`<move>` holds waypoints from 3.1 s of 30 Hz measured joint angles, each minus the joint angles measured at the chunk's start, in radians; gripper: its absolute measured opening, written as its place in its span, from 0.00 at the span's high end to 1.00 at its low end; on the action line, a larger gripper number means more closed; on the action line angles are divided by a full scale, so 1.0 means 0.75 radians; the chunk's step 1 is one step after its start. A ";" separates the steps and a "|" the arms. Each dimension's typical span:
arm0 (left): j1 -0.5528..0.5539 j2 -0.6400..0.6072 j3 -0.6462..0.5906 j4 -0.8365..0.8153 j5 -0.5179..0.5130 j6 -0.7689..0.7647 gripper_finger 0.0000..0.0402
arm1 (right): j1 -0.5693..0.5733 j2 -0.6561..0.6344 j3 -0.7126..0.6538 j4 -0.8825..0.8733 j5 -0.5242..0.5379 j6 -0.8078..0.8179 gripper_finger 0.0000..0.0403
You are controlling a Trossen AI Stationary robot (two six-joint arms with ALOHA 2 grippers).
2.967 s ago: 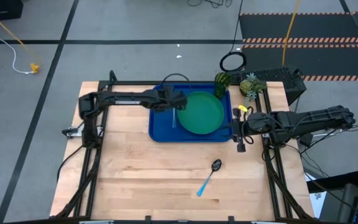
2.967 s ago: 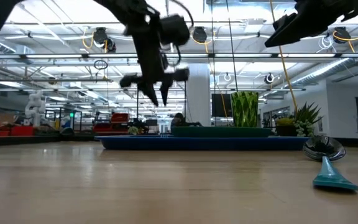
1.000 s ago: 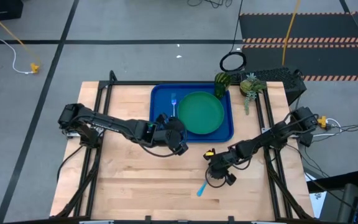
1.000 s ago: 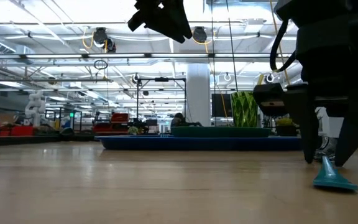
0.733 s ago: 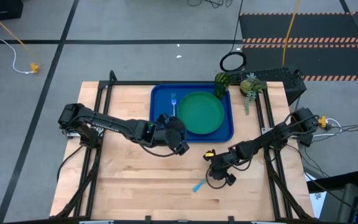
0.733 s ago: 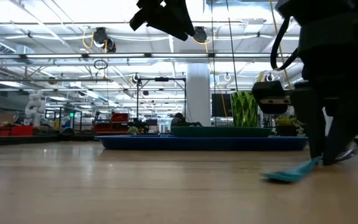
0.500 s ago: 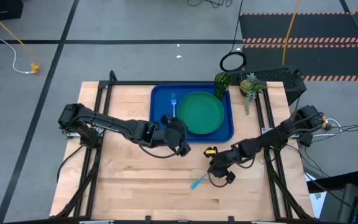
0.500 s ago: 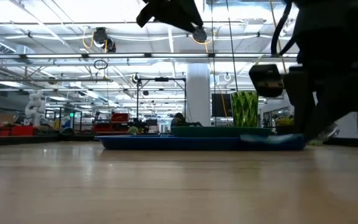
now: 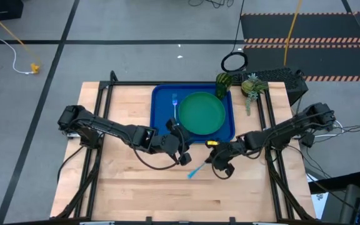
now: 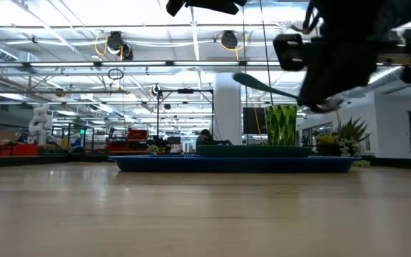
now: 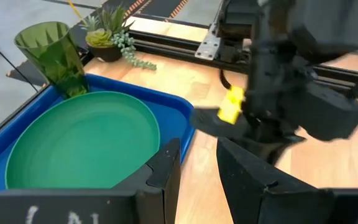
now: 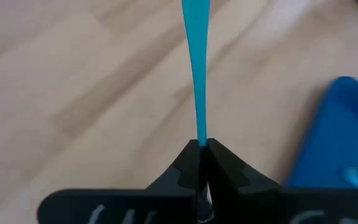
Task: Pick and place plate/cup/fork/spoon on tray
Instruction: Put the light blue spoon on the blue serving tray to the left of the blue fork
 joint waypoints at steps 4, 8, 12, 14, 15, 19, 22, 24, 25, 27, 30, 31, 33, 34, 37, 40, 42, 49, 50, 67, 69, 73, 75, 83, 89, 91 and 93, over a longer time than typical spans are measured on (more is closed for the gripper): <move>0.000 0.000 0.000 0.003 0.001 0.000 0.73 | -0.052 -0.008 0.090 -0.095 0.012 -0.086 0.99; 0.000 0.001 0.000 0.043 0.000 0.029 0.73 | -0.096 -0.008 0.170 -0.129 0.012 -0.171 0.99; -0.009 0.000 0.000 0.095 0.001 0.081 0.73 | -0.137 -0.008 0.218 -0.135 0.012 -0.218 0.99; -0.018 0.001 0.000 0.101 0.001 0.099 0.73 | -0.156 -0.008 0.235 -0.131 0.012 -0.233 0.99; -0.024 0.001 0.000 0.103 0.001 0.112 0.73 | -0.165 -0.008 0.243 -0.129 0.012 -0.240 0.99; -0.036 0.001 0.000 0.143 -0.004 0.149 0.73 | -0.184 -0.008 0.269 -0.120 0.012 -0.249 0.99; -0.044 0.001 0.000 0.154 -0.033 0.169 0.73 | -0.189 -0.009 0.270 -0.101 0.013 -0.242 0.99; -0.050 0.001 0.000 0.154 -0.045 0.185 0.73 | -0.189 -0.009 0.270 -0.099 0.029 -0.201 0.99; -0.051 0.008 0.000 0.157 -0.049 0.185 0.73 | -0.187 -0.009 0.270 -0.099 0.059 -0.166 0.99; -0.060 0.014 0.000 0.152 -0.050 0.185 0.73 | -0.177 -0.001 0.270 -0.095 0.132 -0.095 0.99; -0.066 0.043 0.000 0.163 -0.052 0.186 0.73 | -0.154 0.010 0.268 -0.098 0.208 -0.049 0.99; -0.066 0.048 0.000 0.150 -0.053 0.195 0.73 | -0.146 0.011 0.268 -0.094 0.222 -0.049 0.99; -0.065 0.071 -0.001 0.137 -0.060 0.199 0.73 | -0.137 0.011 0.268 -0.097 0.252 -0.044 0.99; -0.064 0.081 0.000 0.134 -0.062 0.198 0.73 | -0.134 0.011 0.268 -0.094 0.259 -0.038 0.99; -0.063 0.091 -0.002 0.065 -0.074 0.184 0.73 | -0.133 0.012 0.267 -0.098 0.285 -0.034 0.99; -0.054 0.099 0.000 0.045 -0.082 0.165 0.73 | -0.145 0.012 0.267 -0.100 0.290 -0.010 0.99; -0.053 0.111 0.000 0.039 -0.080 0.164 0.73 | -0.159 0.012 0.267 -0.101 0.291 0.005 0.99; -0.021 0.134 0.000 -0.090 -0.071 0.098 0.73 | -0.182 0.012 0.267 -0.107 0.292 0.036 0.99; -0.013 0.137 0.000 -0.118 -0.068 0.088 0.73 | -0.182 0.012 0.267 -0.106 0.291 0.036 0.99; 0.047 0.187 0.000 -0.129 0.004 0.075 0.73 | -0.181 0.012 0.266 -0.121 0.306 0.071 0.99; 0.051 0.200 0.001 -0.123 0.020 0.076 0.73 | -0.181 0.012 0.267 -0.121 0.324 0.077 0.99; 0.063 0.222 0.000 -0.105 0.023 0.097 0.73 | -0.181 0.012 0.266 -0.122 0.322 0.093 0.99; 0.063 0.224 0.000 -0.111 0.012 0.106 0.73 | -0.181 0.012 0.266 -0.126 0.323 0.095 0.99; 0.065 0.224 0.000 -0.100 -0.028 0.133 0.73 | -0.181 0.011 0.266 -0.126 0.322 0.096 0.99; 0.069 0.224 0.000 -0.097 -0.028 0.151 0.73 | -0.182 0.011 0.266 -0.127 0.323 0.122 0.99; 0.069 0.224 0.000 -0.095 -0.029 0.161 0.73 | -0.182 0.011 0.266 -0.127 0.323 0.137 0.99; 0.069 0.224 0.000 -0.094 -0.029 0.163 0.74 | -0.182 0.011 0.266 -0.127 0.323 0.140 0.99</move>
